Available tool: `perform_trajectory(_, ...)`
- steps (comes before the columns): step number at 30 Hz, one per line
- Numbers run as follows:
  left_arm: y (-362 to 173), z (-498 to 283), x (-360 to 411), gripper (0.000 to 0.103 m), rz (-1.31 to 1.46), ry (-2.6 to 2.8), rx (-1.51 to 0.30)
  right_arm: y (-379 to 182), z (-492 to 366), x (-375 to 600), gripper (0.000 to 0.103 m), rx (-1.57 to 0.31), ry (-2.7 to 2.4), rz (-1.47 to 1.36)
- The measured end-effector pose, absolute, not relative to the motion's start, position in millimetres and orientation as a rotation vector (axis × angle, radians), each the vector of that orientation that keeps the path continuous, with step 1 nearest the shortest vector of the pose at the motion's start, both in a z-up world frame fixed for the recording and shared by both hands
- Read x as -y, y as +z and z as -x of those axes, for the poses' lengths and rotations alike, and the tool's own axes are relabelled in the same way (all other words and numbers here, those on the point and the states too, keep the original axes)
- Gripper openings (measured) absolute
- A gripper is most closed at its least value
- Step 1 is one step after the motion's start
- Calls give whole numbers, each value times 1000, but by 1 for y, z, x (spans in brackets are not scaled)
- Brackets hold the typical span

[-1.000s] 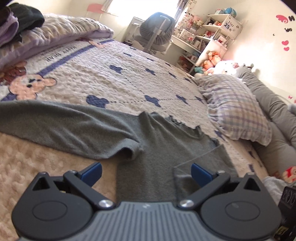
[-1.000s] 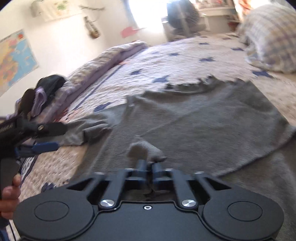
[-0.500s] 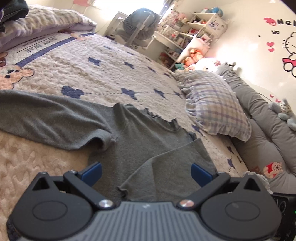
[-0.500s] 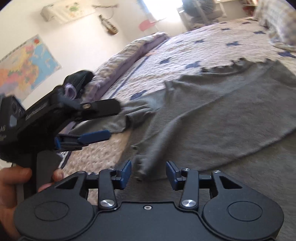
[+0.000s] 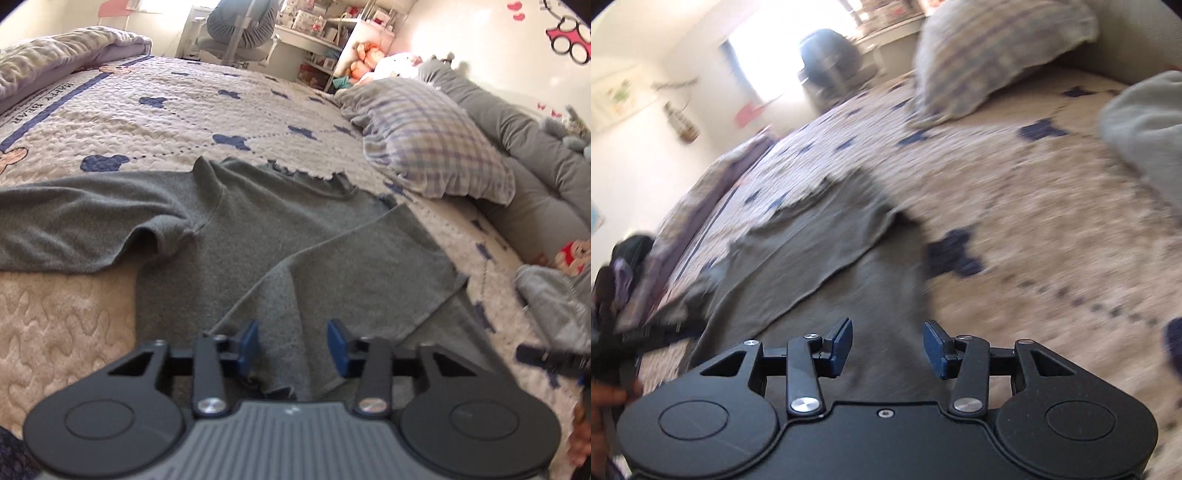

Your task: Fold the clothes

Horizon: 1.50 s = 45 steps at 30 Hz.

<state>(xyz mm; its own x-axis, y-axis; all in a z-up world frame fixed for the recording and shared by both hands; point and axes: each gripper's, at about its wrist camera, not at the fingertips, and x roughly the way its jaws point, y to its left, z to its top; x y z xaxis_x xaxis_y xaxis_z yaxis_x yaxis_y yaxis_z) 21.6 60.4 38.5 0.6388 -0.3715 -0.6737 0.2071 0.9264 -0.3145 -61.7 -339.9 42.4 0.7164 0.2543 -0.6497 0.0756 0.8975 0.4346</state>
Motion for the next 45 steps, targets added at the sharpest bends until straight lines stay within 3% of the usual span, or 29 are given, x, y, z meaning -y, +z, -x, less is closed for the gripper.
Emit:
perform_trajectory(5,32,-24,-58,5,209,-319,-827,36,22,340,43,-807,113,-332)
perform_trajectory(14,47,-20,-70,3,257,-336,-782,27,-47,317,41,-793,136,-105)
perform_trajectory(15,49,-18,-71,3,264,-340,-775,27,-53,314,38,-790,138,-85)
perform_trajectory(16,51,-17,-73,3,270,-340,-772,25,-56,313,27,-788,139,-74)
perform_trajectory(17,53,-15,-75,3,275,-337,-772,24,-59,311,6,-786,139,-63)
perform_trajectory(26,40,-16,-76,3,282,-316,-839,13,-56,324,3,-746,55,-153)
perform_trajectory(31,46,-11,-77,3,290,-333,-838,23,-53,325,5,-742,-7,-100)
perform_trajectory(32,48,-10,-77,3,286,-344,-831,26,-54,328,11,-749,-22,-76)
perform_trajectory(36,44,-11,-72,3,265,-356,-850,47,-84,345,16,-772,48,-121)
perform_trajectory(38,41,-12,-72,3,262,-356,-856,60,-113,332,33,-771,114,-104)
perform_trajectory(45,40,-12,-73,4,248,-370,-853,74,-210,283,42,-851,315,-39)
